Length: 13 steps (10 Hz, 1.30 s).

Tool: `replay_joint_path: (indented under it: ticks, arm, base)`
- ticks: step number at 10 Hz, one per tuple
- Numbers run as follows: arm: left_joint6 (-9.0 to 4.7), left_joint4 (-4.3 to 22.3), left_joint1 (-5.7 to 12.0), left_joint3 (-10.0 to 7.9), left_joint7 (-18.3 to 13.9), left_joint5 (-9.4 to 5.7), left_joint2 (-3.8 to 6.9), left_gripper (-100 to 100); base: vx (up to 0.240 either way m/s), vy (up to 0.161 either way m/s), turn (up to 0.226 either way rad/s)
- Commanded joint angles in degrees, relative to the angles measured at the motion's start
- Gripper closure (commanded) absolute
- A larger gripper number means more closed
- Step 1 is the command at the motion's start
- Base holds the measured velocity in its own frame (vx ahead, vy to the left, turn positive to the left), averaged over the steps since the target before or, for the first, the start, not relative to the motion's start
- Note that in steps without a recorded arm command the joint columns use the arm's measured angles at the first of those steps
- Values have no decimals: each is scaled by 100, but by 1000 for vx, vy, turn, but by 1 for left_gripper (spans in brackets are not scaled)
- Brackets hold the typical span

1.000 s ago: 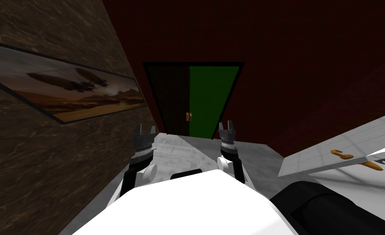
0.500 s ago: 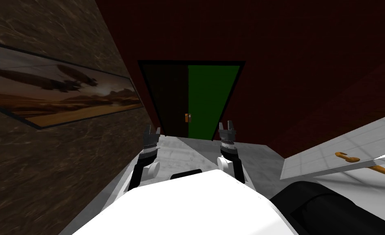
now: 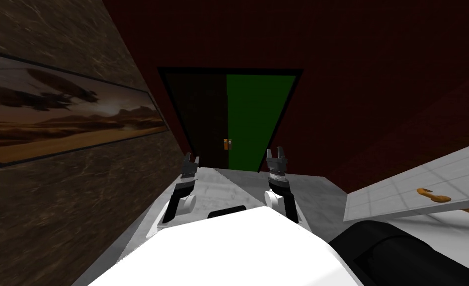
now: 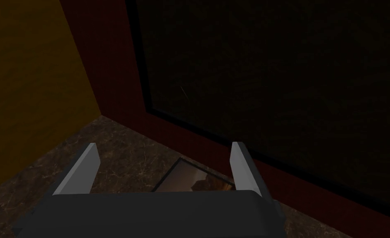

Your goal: Pull the door open

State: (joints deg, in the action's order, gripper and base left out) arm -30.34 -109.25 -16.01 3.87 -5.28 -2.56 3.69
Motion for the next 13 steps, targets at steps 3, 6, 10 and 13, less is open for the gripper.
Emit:
replay_joint_path:
  ticks: [3,6,10,13]
  arm:
    - [108,512,248,14,-17,-3,89,-100]
    - [219,926,466,20,-32,-8,159,-100]
    - [369,1484,762,28,-53,-16,244,-100]
    - [481,1902,983,35,-68,-21,301,-100]
  base:
    - [103,-28,-31]
    - [102,-31,-33]
    - [98,-32,-30]
    - [103,-18,-34]
